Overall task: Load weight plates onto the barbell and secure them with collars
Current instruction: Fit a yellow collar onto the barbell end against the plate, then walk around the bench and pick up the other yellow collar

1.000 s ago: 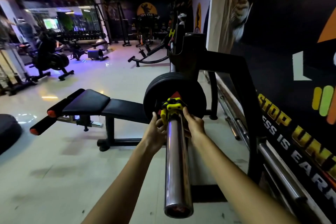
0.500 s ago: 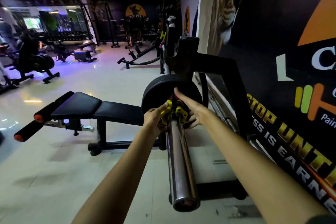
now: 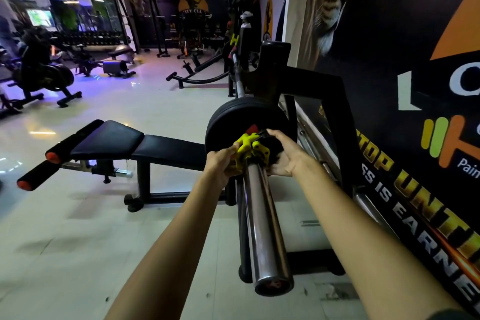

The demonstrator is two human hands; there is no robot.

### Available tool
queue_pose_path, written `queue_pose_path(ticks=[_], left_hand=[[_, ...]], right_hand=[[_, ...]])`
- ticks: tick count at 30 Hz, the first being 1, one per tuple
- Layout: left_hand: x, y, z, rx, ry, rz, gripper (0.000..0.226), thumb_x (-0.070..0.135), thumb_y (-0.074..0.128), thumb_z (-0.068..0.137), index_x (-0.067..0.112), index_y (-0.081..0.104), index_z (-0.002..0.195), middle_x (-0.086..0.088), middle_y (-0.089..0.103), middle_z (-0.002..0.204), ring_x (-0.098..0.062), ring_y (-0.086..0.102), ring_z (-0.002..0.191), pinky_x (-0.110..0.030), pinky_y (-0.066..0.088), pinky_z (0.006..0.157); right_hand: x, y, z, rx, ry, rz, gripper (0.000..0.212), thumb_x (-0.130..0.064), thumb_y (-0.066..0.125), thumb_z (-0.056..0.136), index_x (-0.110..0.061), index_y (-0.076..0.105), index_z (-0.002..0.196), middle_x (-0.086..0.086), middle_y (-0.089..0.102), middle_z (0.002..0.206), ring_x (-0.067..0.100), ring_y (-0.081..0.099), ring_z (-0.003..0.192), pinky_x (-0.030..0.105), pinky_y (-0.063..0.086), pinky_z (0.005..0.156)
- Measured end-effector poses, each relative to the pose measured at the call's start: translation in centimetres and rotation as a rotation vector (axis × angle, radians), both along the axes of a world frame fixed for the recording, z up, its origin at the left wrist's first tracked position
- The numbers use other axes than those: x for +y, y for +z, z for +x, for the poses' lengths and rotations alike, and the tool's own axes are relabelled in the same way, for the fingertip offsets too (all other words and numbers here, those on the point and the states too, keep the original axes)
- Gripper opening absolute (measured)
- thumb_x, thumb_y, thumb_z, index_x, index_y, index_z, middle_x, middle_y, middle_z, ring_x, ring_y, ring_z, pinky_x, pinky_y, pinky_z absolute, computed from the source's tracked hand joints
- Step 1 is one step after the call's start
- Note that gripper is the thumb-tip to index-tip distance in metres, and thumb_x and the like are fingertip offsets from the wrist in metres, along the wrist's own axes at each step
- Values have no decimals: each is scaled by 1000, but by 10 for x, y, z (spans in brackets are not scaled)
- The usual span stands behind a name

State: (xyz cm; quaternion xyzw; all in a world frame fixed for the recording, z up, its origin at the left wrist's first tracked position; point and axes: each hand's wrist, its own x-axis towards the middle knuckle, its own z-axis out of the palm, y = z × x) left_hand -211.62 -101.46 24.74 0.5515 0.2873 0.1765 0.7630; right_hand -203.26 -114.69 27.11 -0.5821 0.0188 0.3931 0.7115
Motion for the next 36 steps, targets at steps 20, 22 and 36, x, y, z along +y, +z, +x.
queue_pose_path(ticks=[20, 22, 36], left_hand=[[-6, -5, -10, -25, 13, -67, 24, 27, 64, 88, 4, 62, 82, -9, 58, 70, -16, 58, 47, -26, 52, 42], [-5, -20, -18, -16, 29, -28, 29, 35, 59, 90, 6, 63, 87, -7, 64, 80, -17, 64, 68, -28, 53, 50], [97, -161, -256, 615, 237, 915, 47, 31, 52, 94, 9, 46, 135, -13, 53, 136, -27, 46, 127, -31, 33, 102]], right_hand=[[-3, -32, -18, -54, -140, 208, 35, -46, 60, 84, -10, 60, 86, 7, 71, 64, 19, 68, 55, 22, 50, 40], [-7, -55, -29, -20, -150, 274, 47, -52, 43, 91, -9, 61, 100, 9, 70, 89, 19, 67, 78, 25, 52, 54], [93, -196, -200, -979, 508, -515, 49, -34, 42, 97, -9, 38, 139, 8, 37, 149, 22, 33, 137, 31, 26, 112]])
